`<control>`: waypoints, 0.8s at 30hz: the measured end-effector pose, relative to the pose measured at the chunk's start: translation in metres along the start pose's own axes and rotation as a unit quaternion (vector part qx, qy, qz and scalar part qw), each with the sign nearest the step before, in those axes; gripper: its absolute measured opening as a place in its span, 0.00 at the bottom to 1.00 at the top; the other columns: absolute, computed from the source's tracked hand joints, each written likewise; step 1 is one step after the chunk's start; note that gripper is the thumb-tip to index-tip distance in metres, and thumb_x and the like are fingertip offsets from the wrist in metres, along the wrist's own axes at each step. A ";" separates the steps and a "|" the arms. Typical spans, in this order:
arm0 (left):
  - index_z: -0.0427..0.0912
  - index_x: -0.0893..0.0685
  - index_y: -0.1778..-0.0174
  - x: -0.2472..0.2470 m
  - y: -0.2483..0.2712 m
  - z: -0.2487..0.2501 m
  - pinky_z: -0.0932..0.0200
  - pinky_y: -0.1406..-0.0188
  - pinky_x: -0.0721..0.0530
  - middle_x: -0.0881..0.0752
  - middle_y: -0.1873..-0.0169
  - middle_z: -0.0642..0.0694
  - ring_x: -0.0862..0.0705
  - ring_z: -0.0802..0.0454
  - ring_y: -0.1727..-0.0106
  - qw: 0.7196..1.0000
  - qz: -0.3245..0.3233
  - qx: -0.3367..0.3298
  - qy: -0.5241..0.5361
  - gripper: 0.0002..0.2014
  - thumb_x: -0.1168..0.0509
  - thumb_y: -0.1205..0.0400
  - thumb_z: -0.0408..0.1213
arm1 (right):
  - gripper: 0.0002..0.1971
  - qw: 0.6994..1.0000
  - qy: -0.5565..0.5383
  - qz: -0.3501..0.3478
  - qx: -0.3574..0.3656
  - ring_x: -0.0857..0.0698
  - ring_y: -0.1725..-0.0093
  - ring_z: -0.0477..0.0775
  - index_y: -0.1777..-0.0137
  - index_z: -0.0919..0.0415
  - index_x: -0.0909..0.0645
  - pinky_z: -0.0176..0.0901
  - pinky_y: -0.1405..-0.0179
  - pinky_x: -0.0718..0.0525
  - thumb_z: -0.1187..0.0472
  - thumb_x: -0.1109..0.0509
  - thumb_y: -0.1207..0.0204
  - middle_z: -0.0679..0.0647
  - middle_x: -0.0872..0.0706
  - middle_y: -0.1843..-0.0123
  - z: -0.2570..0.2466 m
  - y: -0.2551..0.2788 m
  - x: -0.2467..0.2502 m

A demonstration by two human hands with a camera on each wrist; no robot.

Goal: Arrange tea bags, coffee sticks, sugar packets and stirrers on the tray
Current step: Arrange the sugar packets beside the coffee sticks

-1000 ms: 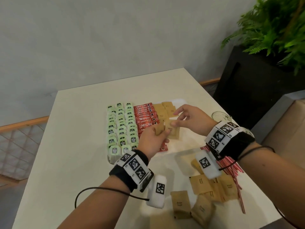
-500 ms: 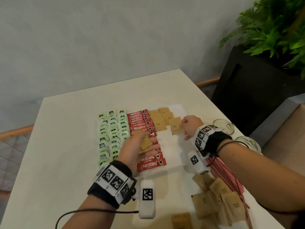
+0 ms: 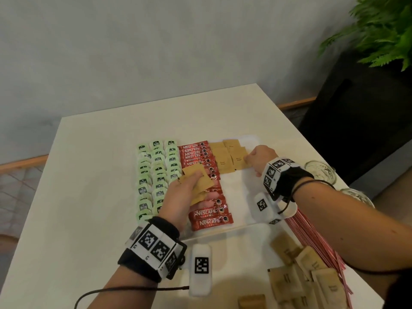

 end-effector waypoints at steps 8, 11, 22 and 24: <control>0.39 0.17 0.38 -0.010 0.009 -0.002 0.57 0.71 0.11 0.08 0.53 0.36 0.11 0.47 0.67 1.000 -0.010 0.009 -0.022 0.18 0.46 0.10 0.47 | 0.07 0.988 -0.088 0.028 0.120 0.16 0.57 0.52 0.53 0.55 0.20 0.48 0.54 0.16 0.53 0.29 0.22 0.52 0.14 0.51 -0.017 0.057 0.008; 0.41 0.16 0.41 -0.015 0.012 -0.002 0.58 0.70 0.11 0.07 0.55 0.38 0.10 0.48 0.65 0.999 -0.004 -0.003 -0.052 0.17 0.45 0.10 0.48 | 0.11 0.974 -0.165 -0.039 0.147 0.15 0.64 0.50 0.57 0.56 0.16 0.46 0.62 0.15 0.48 0.29 0.23 0.52 0.11 0.57 -0.024 0.091 -0.001; 0.42 0.15 0.40 -0.022 0.038 0.004 0.54 0.66 0.15 0.09 0.62 0.45 0.15 0.52 0.70 0.959 -0.026 -0.097 -0.266 0.10 0.38 0.13 0.35 | 0.12 0.952 -0.204 -0.063 0.219 0.17 0.66 0.56 0.64 0.60 0.27 0.51 0.63 0.16 0.66 0.25 0.27 0.68 0.15 0.64 -0.024 0.141 0.009; 0.46 0.12 0.44 -0.016 0.043 0.017 0.58 0.66 0.17 0.11 0.66 0.51 0.15 0.57 0.70 0.930 0.011 -0.158 -0.330 0.09 0.37 0.15 0.34 | 0.11 0.965 -0.113 -0.044 0.234 0.19 0.67 0.58 0.64 0.60 0.26 0.51 0.64 0.19 0.62 0.25 0.29 0.65 0.15 0.66 -0.023 0.147 0.017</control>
Point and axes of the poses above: each hand's wrist, its own y-axis away from the middle knuckle, its own x-axis out of the back of the hand, z = x × y, the point moved 6 cm from there along -y, towards the middle knuckle
